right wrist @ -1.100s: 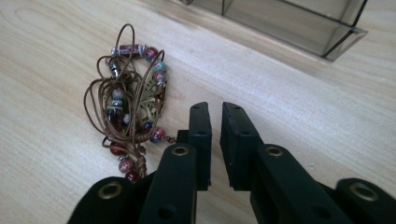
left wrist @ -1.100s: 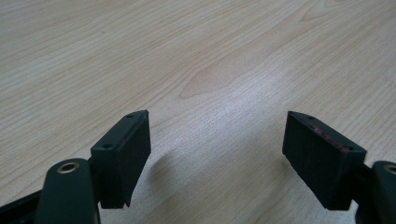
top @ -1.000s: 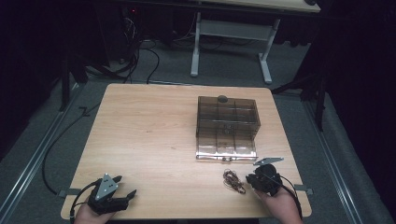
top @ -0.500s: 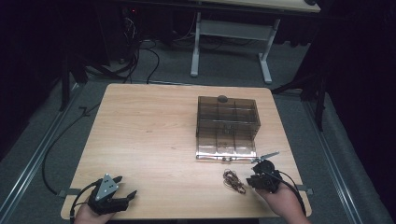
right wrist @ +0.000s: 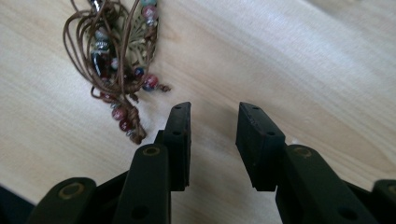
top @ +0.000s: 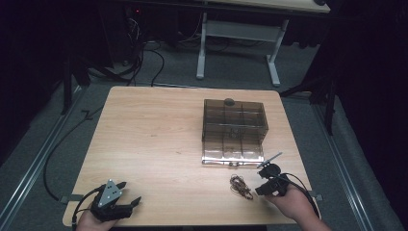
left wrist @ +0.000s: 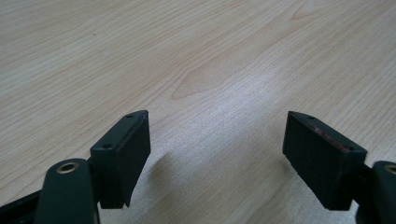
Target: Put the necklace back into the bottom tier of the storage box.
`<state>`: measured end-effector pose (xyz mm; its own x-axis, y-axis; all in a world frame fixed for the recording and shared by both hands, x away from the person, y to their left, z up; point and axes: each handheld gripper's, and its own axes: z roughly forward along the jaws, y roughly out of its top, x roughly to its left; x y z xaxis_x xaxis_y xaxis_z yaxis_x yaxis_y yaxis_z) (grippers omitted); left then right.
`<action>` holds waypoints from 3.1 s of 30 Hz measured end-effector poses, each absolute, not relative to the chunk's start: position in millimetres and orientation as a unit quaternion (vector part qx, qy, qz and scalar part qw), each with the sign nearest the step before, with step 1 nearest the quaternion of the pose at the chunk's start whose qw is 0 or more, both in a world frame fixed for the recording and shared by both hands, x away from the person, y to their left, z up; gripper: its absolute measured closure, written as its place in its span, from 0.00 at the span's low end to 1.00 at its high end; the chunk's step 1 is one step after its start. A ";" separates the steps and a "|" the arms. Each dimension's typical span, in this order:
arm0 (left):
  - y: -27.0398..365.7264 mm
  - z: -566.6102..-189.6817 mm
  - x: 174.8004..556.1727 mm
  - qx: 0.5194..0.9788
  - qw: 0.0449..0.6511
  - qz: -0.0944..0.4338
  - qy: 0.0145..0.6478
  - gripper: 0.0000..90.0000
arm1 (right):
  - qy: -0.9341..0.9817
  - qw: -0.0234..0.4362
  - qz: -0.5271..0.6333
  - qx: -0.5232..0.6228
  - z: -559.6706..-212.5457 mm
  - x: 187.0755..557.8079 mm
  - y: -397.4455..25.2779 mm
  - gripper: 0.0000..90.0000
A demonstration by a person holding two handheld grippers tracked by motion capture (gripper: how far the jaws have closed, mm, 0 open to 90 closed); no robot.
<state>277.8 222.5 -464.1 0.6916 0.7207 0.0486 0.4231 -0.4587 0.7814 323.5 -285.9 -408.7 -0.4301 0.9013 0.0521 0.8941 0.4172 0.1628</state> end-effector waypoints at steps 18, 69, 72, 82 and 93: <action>222.1 -464.4 277.6 0.832 0.392 0.191 0.343 0.26 | 0.862 -0.001 0.062 0.503 -383.8 334.2 -266.2 0.61; 222.6 -463.9 278.9 0.837 0.389 0.182 0.339 0.26 | 0.900 -0.001 0.027 0.435 -401.2 359.0 -221.5 0.89; 222.6 -463.9 278.8 0.837 0.389 0.183 0.339 0.26 | 0.895 -0.001 0.029 0.445 -396.9 358.7 -222.5 0.89; 222.6 -463.9 278.8 0.837 0.389 0.183 0.338 0.26 | 0.893 0.002 0.038 0.449 -381.4 362.5 -230.3 0.89; 222.6 -463.9 278.6 0.837 0.389 0.184 0.339 0.26 | 0.892 0.002 0.048 0.450 -366.5 369.7 -234.2 0.89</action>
<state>278.6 222.6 -463.9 0.7031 0.7097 0.0444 0.4238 -0.4684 0.7752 369.7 -234.2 -366.5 -0.5947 0.8030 0.0398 0.8026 0.5900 0.0879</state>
